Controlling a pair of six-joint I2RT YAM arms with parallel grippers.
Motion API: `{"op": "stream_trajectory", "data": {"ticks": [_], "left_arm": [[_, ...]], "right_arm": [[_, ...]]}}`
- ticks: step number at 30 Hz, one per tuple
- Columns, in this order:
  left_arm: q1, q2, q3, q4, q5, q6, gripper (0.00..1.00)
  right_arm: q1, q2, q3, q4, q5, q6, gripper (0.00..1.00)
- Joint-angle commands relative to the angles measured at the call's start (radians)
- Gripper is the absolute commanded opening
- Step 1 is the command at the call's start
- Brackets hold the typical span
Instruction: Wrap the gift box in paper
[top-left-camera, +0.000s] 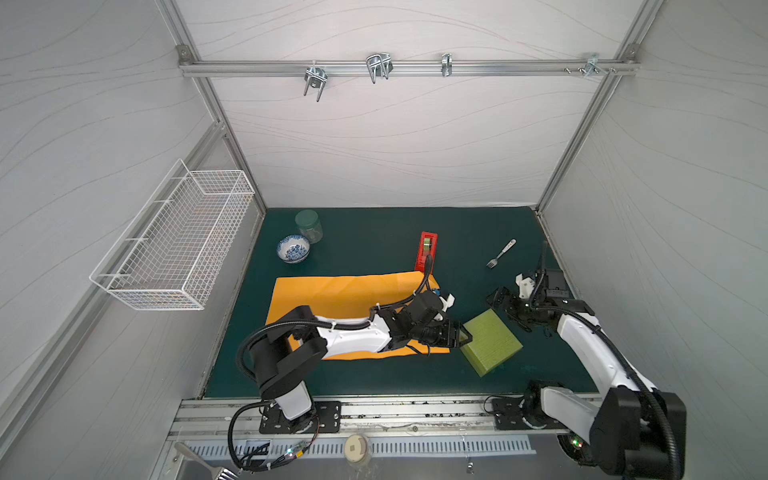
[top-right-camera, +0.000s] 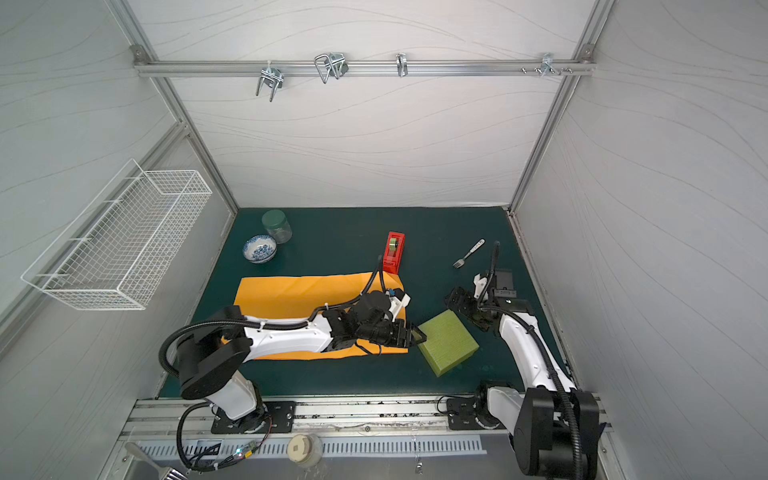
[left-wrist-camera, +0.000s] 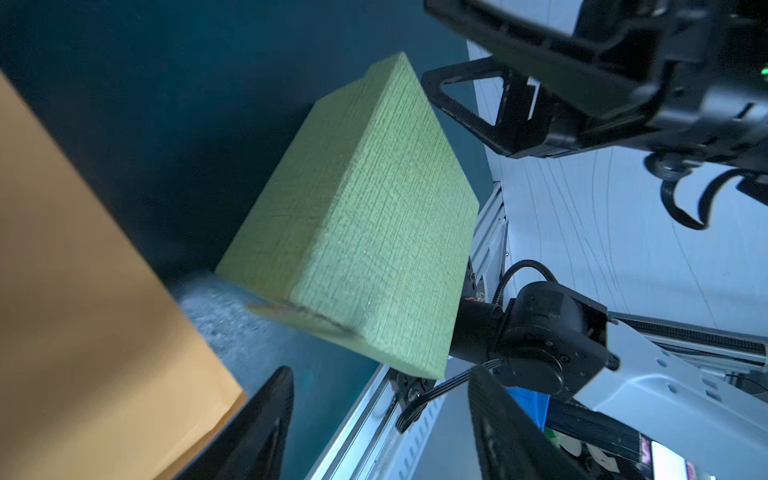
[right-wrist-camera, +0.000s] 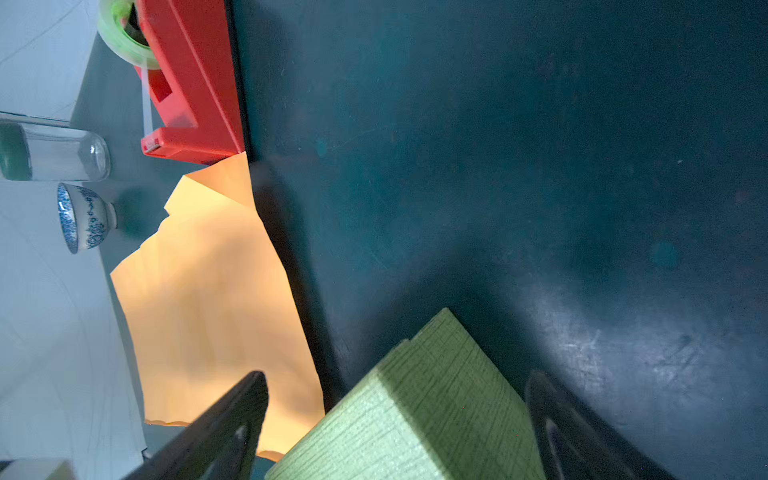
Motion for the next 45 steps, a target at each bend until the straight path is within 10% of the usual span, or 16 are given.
{"op": "stream_trajectory", "data": {"ticks": [1,21,45], "left_arm": [[-0.008,0.074,0.077,0.1,0.046,-0.087,0.68],[0.224,0.313,0.483,-0.21,0.027,0.101,0.69],[0.14,0.314,0.434,-0.188,0.139,0.082,0.66]], "right_arm": [[-0.021,-0.037,-0.027,-0.024,-0.068,0.01,0.98],[-0.029,0.032,-0.043,0.187,-0.131,0.167,0.95],[0.006,-0.03,-0.164,0.263,-0.295,0.168,0.79]]}}
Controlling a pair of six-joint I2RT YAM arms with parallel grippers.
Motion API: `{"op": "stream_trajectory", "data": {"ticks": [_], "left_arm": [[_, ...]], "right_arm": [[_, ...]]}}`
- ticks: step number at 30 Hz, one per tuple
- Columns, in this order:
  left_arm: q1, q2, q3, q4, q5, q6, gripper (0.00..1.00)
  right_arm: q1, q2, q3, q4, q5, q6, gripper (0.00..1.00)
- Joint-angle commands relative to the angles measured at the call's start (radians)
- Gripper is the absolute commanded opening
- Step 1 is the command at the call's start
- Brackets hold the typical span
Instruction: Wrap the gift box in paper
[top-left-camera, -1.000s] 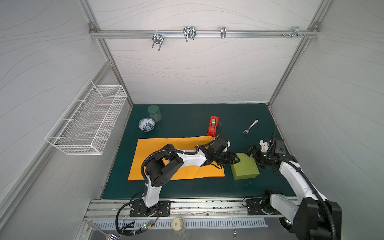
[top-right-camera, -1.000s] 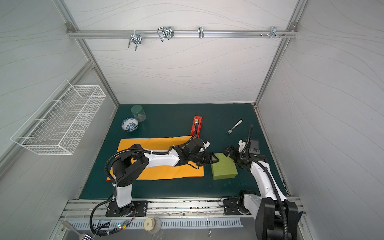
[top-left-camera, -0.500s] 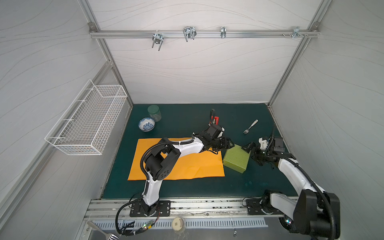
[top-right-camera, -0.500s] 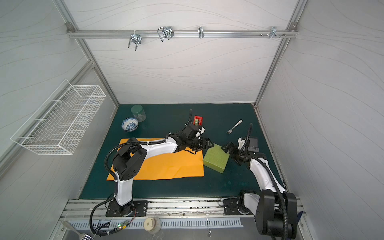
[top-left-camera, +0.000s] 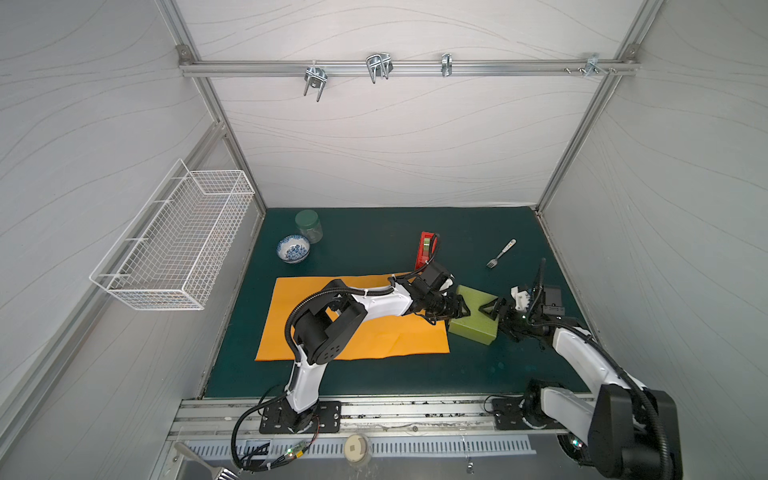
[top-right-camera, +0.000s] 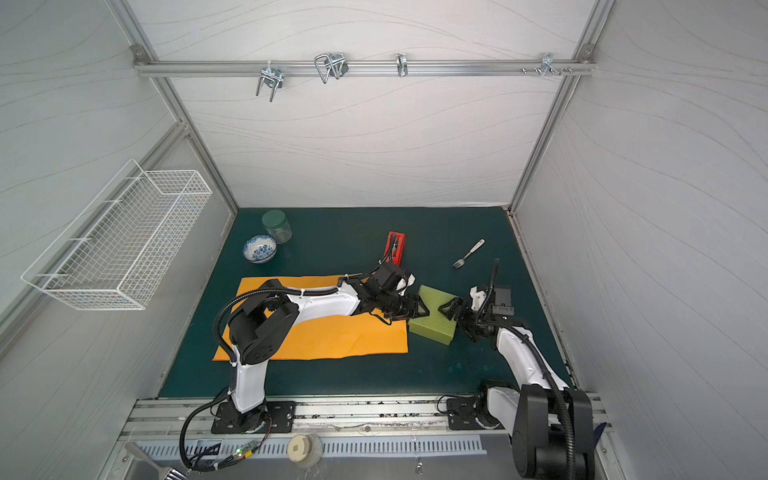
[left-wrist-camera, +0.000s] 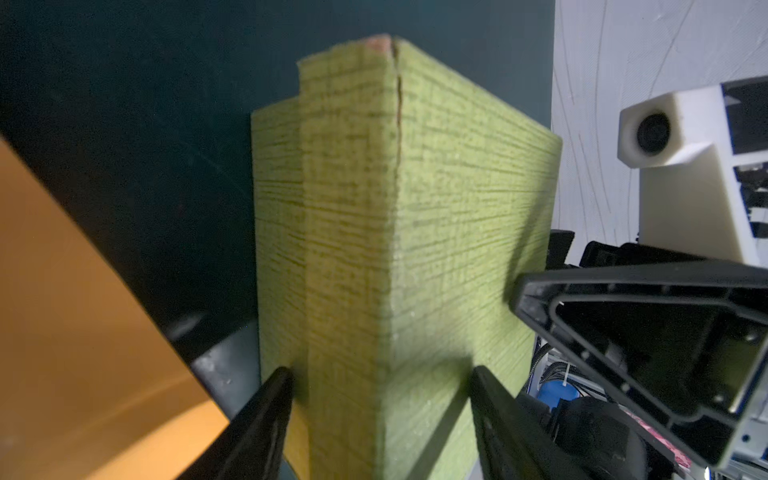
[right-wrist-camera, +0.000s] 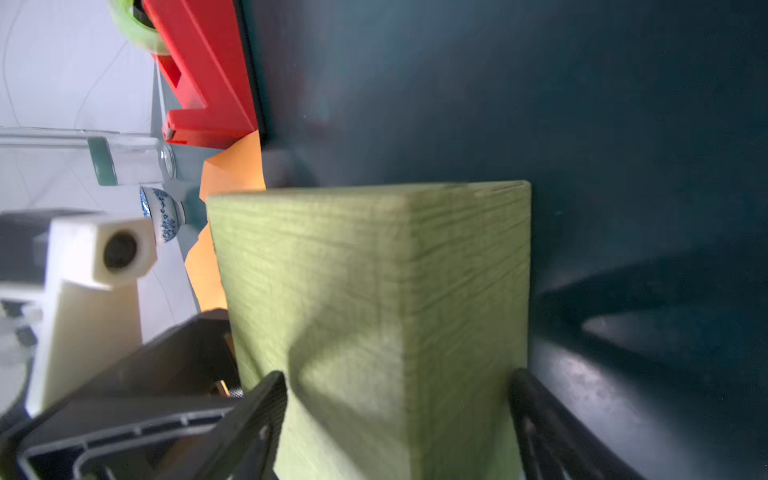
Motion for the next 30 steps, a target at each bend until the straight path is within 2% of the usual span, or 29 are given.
{"op": "stream_trajectory", "data": {"ticks": [1,4,13,22,30], "left_arm": [[-0.026,0.031,0.079,0.091,0.073,-0.036,0.65],[-0.026,0.012,0.094,0.095,0.089,-0.047,0.63],[-0.027,-0.099,0.077,0.046,0.066,-0.017,0.64],[-0.006,-0.187,0.023,0.013,0.047,0.001,0.64],[0.03,-0.34,-0.098,-0.028,0.028,0.018,0.64]], "right_arm": [[0.016,-0.027,0.039,0.021,-0.144,0.023,0.78],[0.023,-0.076,0.057,0.004,-0.165,0.037,0.74],[0.111,-0.131,0.108,-0.002,-0.156,0.105,0.7],[0.261,-0.102,0.134,0.041,-0.074,0.159,0.67],[0.453,-0.023,0.189,0.1,0.024,0.217,0.66]]}}
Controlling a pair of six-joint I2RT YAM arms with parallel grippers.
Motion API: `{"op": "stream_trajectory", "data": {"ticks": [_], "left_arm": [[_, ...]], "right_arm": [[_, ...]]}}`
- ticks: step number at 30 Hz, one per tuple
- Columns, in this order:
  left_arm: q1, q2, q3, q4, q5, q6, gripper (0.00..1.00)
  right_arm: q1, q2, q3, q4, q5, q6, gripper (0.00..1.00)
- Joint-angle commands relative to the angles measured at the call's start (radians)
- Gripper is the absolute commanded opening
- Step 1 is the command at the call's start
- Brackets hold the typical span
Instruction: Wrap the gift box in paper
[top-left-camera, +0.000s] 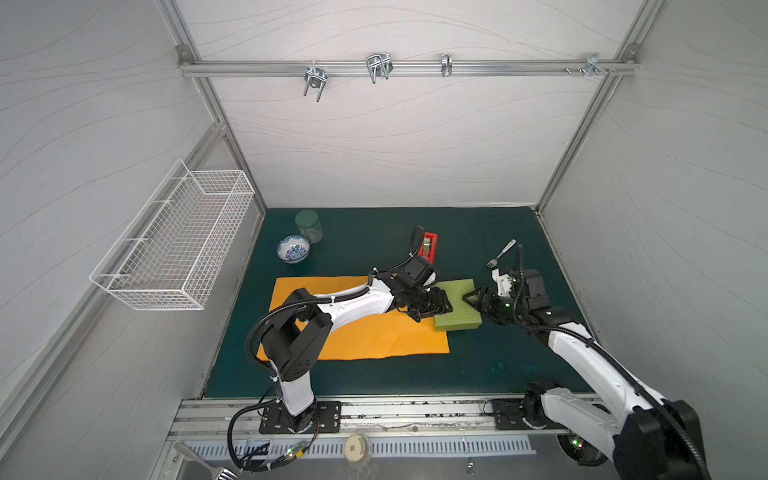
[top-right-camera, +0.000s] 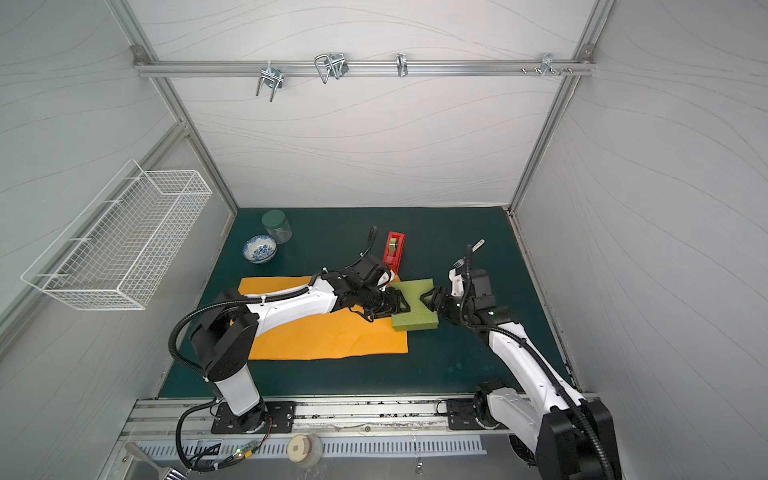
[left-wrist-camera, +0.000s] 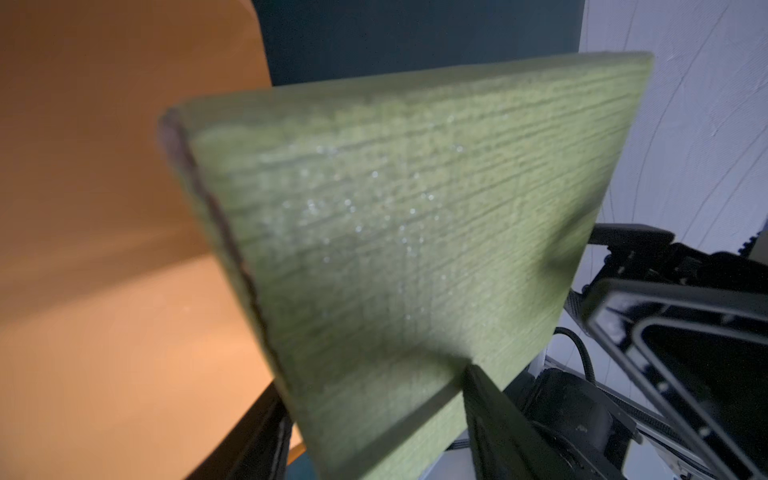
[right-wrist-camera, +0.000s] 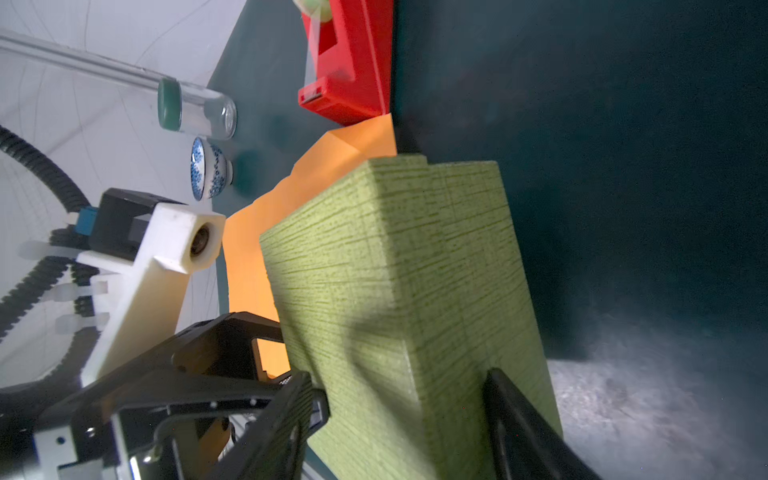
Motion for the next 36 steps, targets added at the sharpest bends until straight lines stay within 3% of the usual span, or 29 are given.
{"op": "stream_trajectory", "data": {"ticks": [1,11,15,20,27,31,36], "left_arm": [[-0.009,-0.095,-0.017,0.219,0.088,0.029,0.64],[0.186,-0.366,-0.391,0.216,0.063,0.061,0.66],[0.286,-0.459,-0.476,0.206,0.05,0.063,0.66],[0.328,-0.544,-0.512,0.141,-0.097,0.072,0.71],[0.347,-0.667,-0.544,0.013,-0.338,0.118,0.83],[0.432,-0.684,-0.565,0.01,-0.345,0.1,0.85],[0.593,-0.617,-0.599,0.116,-0.257,0.053,0.83]], "right_arm": [[0.121,0.044,0.035,0.091,-0.115,0.074,0.66],[0.421,0.369,0.16,0.289,0.031,0.155,0.67],[0.491,0.489,0.223,0.309,0.021,0.15,0.69],[0.481,0.491,0.24,0.234,0.016,0.059,0.79],[0.381,0.391,0.192,0.157,-0.029,-0.077,0.9],[0.399,0.446,0.2,0.202,-0.034,-0.042,0.91],[0.411,0.513,0.21,0.286,-0.061,-0.011,0.9]]}}
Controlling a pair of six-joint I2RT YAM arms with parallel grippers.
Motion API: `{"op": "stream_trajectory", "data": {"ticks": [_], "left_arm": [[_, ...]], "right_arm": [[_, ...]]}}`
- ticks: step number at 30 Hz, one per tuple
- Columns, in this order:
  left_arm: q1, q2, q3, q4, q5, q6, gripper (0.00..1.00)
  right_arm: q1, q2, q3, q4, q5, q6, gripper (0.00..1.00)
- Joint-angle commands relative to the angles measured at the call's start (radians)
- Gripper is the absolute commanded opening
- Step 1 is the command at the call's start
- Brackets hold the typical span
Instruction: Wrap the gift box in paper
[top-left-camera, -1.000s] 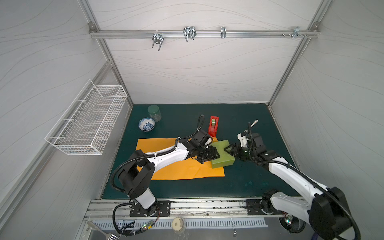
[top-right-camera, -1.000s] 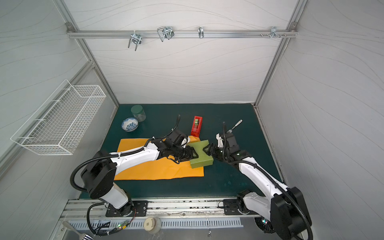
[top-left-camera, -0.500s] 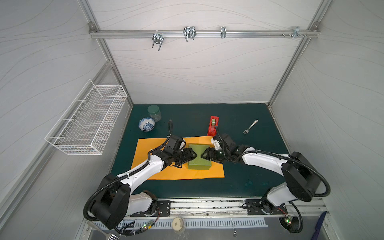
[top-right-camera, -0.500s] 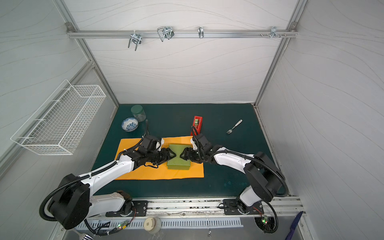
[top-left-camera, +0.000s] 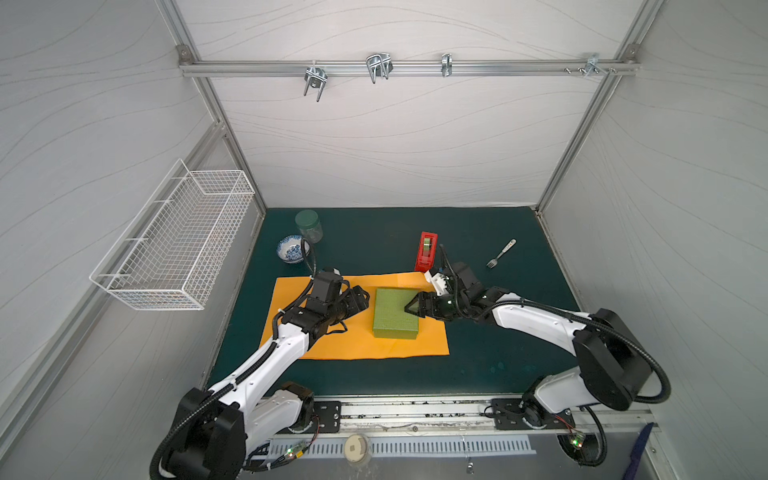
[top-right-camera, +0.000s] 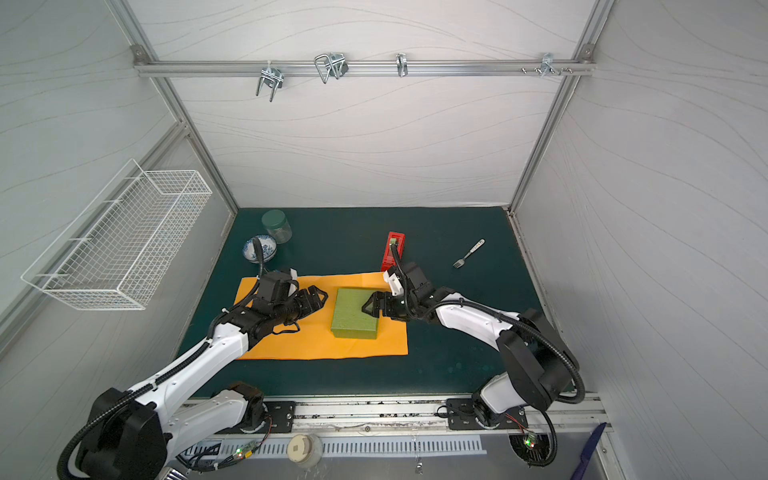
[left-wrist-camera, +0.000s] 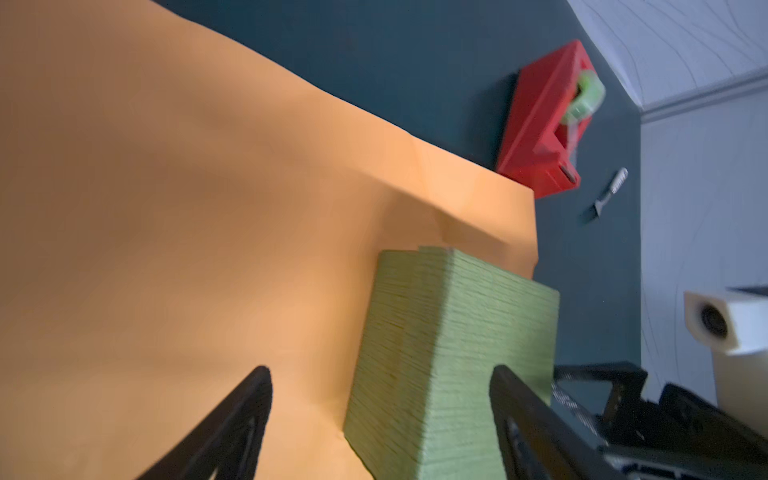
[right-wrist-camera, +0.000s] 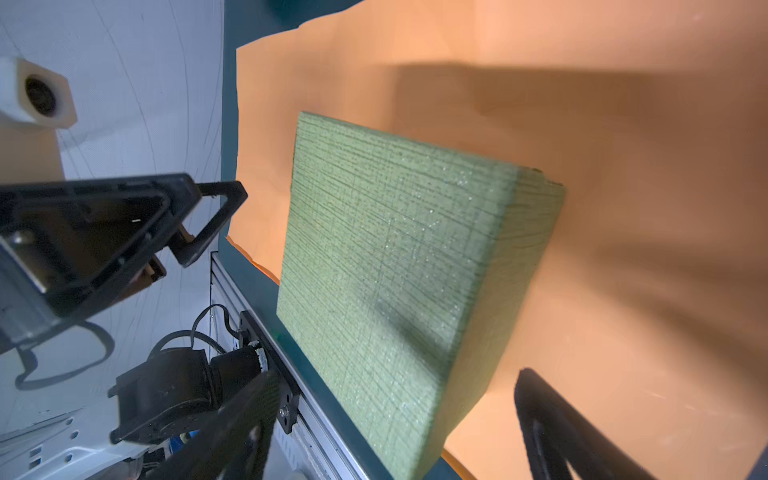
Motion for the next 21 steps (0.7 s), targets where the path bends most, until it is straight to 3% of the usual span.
{"op": "stream_trajectory", "data": {"ticks": [1,6,11,17,21], "left_arm": [[0.084,0.069,-0.007,0.09,0.036,-0.031,0.82],[0.101,0.208,0.029,0.11,0.091,-0.014,0.79],[0.118,0.171,0.014,0.097,0.005,-0.009,0.8],[0.152,0.095,0.006,0.063,-0.061,0.008,0.81],[0.153,0.049,-0.002,0.072,-0.036,0.005,0.81]], "right_arm": [[0.016,0.052,0.018,0.055,-0.032,0.022,0.9],[0.066,0.13,0.052,0.128,-0.055,0.048,0.9],[0.099,0.187,0.151,0.092,-0.088,0.02,0.9],[-0.075,-0.028,0.008,-0.053,-0.008,-0.119,0.91],[-0.234,-0.024,-0.011,-0.102,-0.002,-0.186,0.87]]}}
